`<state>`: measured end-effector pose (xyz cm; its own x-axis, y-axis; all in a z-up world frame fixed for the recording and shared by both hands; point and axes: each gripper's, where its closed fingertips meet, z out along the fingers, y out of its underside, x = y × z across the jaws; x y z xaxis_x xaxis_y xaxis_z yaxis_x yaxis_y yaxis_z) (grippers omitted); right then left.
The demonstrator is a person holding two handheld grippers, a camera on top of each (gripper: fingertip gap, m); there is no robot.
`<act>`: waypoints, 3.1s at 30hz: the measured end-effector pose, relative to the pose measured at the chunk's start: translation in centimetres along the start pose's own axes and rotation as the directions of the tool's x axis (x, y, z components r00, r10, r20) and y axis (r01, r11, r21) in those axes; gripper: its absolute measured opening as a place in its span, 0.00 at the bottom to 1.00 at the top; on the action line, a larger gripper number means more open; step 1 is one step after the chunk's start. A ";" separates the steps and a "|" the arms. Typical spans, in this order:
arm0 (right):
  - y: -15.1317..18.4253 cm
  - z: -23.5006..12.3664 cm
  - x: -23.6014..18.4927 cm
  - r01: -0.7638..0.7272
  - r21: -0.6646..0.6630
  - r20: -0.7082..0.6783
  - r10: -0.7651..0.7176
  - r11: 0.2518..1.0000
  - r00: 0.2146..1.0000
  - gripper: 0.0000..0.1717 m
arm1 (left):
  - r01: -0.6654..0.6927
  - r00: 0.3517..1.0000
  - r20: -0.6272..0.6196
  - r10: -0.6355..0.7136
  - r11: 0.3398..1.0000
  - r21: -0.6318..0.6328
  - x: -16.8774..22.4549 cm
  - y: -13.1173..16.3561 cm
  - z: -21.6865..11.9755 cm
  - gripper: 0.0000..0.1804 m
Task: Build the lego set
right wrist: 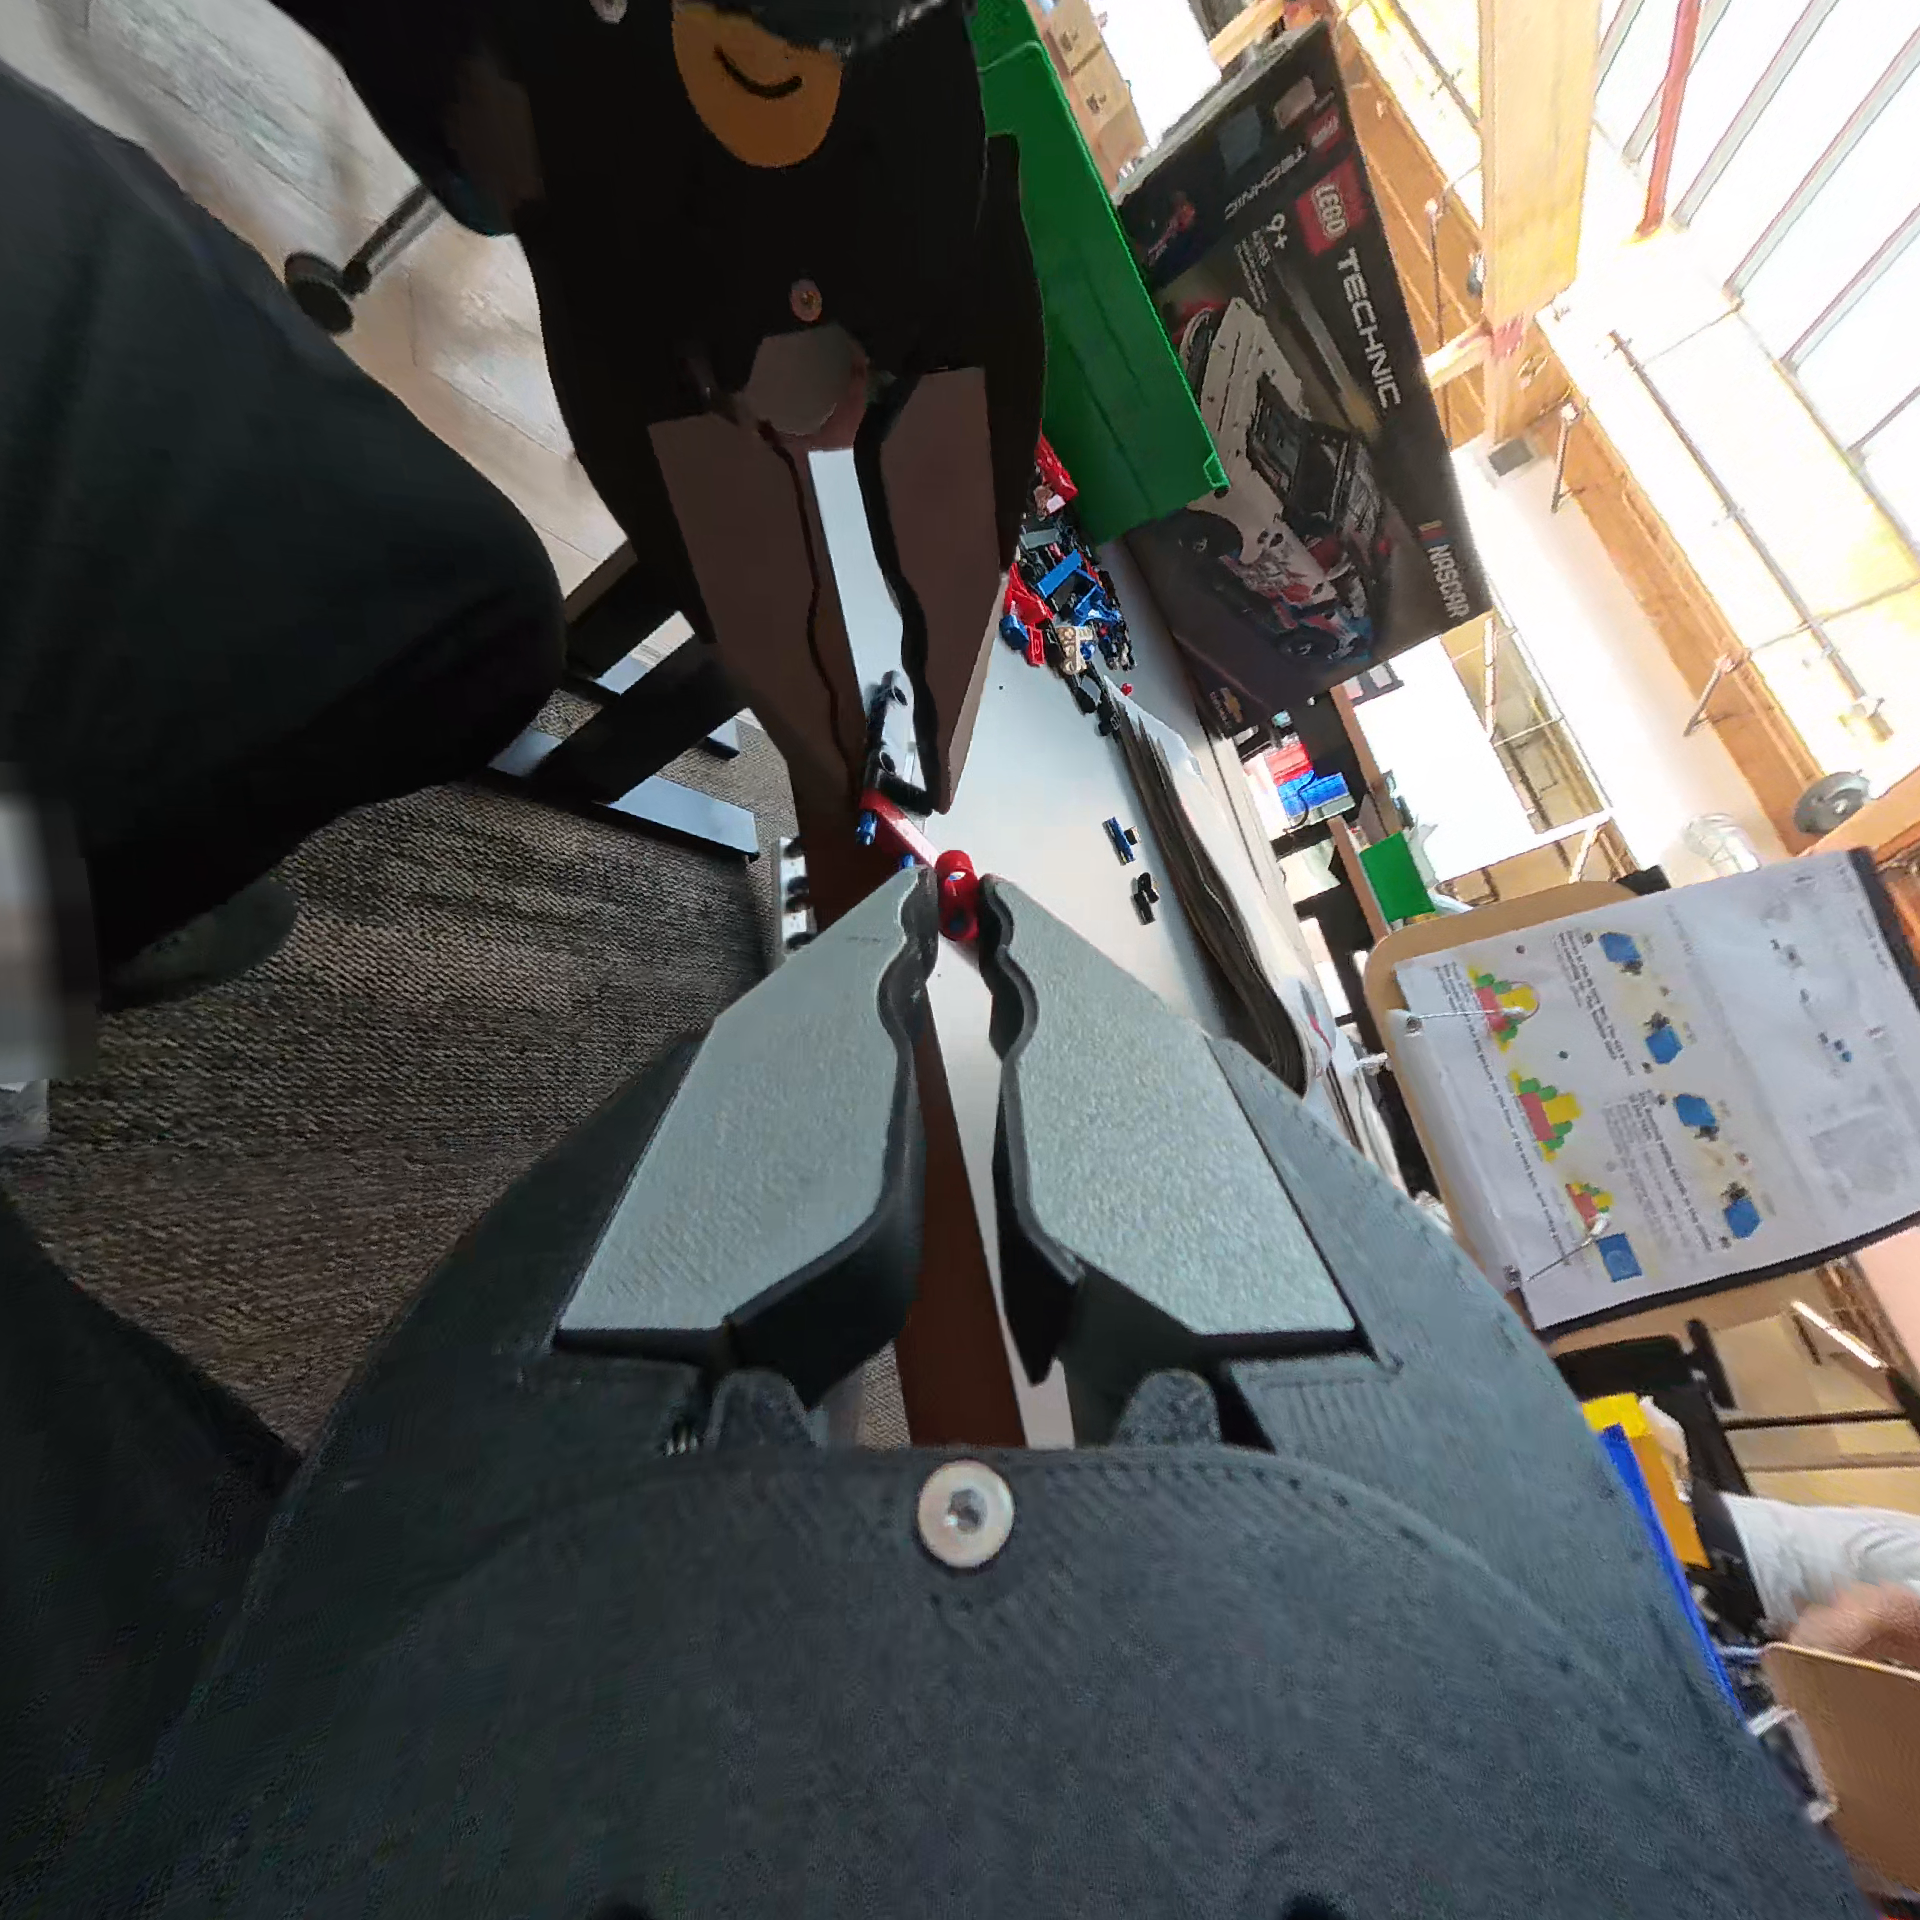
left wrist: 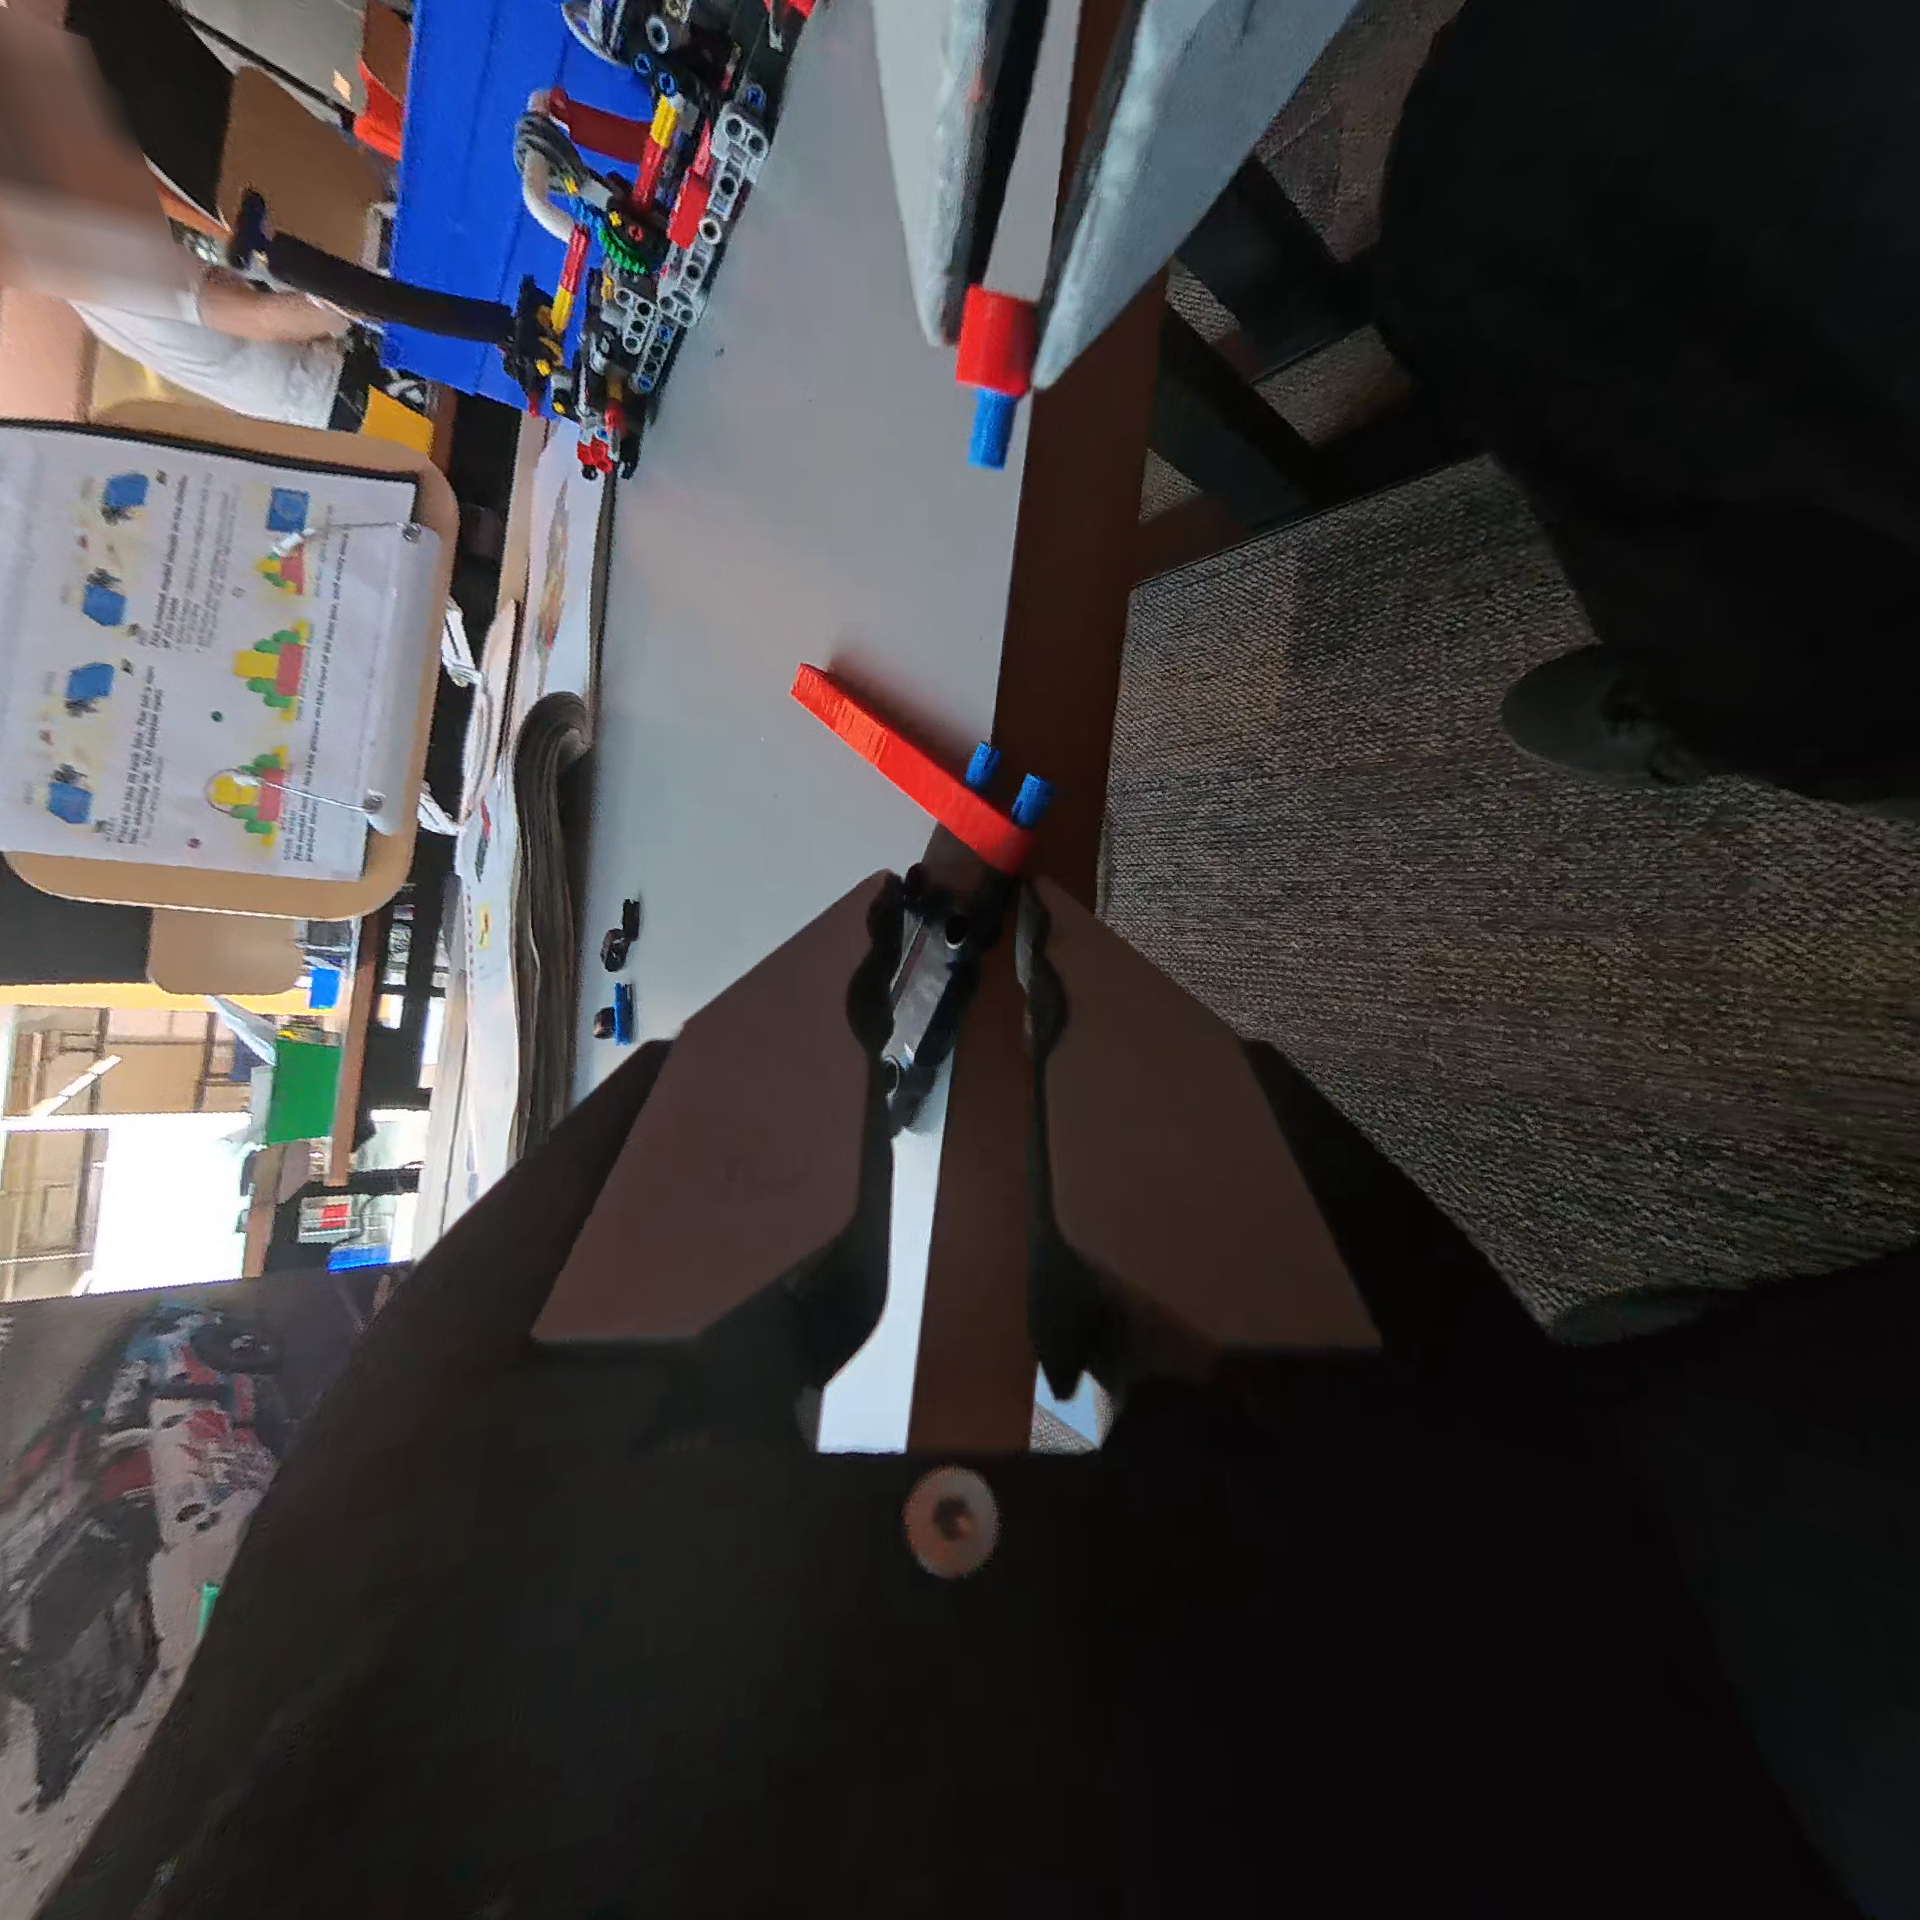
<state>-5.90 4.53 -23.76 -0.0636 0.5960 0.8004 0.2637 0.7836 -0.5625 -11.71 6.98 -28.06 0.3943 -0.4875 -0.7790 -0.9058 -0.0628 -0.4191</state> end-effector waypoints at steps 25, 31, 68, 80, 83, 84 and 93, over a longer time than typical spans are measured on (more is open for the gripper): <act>-2.1 2.1 1.4 0.138 0.060 0.019 -0.139 0.989 0.990 0.03 | -0.032 0.999 0.020 0.028 0.961 0.275 -2.1 -2.6 -1.2 0.03; -1.7 2.5 1.4 0.172 0.034 0.021 -0.172 0.985 0.985 0.03 | -0.043 0.999 0.021 0.038 0.957 0.287 -2.2 -2.7 -1.2 0.03; 0.4 3.9 1.2 0.354 -0.125 0.108 -0.342 0.927 0.933 0.03 | -0.094 0.995 0.043 0.085 0.944 0.316 -2.0 -3.5 -0.1 0.03; 0.7 4.2 1.8 0.319 -0.135 0.105 -0.307 0.938 0.946 0.03 | 0.016 1.000 -0.024 -0.007 0.928 0.372 -2.8 -3.8 -0.8 0.10; 0.9 4.2 1.5 0.318 -0.133 0.108 -0.305 0.939 0.946 0.03 | 0.011 0.999 -0.034 0.001 0.939 0.344 -2.7 -3.1 -0.5 0.12; 1.0 4.2 1.4 0.317 -0.134 0.109 -0.304 0.939 0.946 0.03 | 0.017 0.999 -0.045 -0.002 0.941 0.338 -2.7 -3.0 -0.4 0.15; 1.0 3.7 1.7 0.225 -0.122 0.096 -0.214 0.967 0.972 0.03 | -0.053 0.995 -0.066 0.074 0.960 0.274 -1.4 -2.2 0.1 0.04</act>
<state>-9.30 7.01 -23.74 -0.2109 0.4281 0.8788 0.3580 0.8703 -0.3381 -10.22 7.93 -26.07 0.3151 -0.5474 -0.7753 -0.8480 0.2045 -0.4890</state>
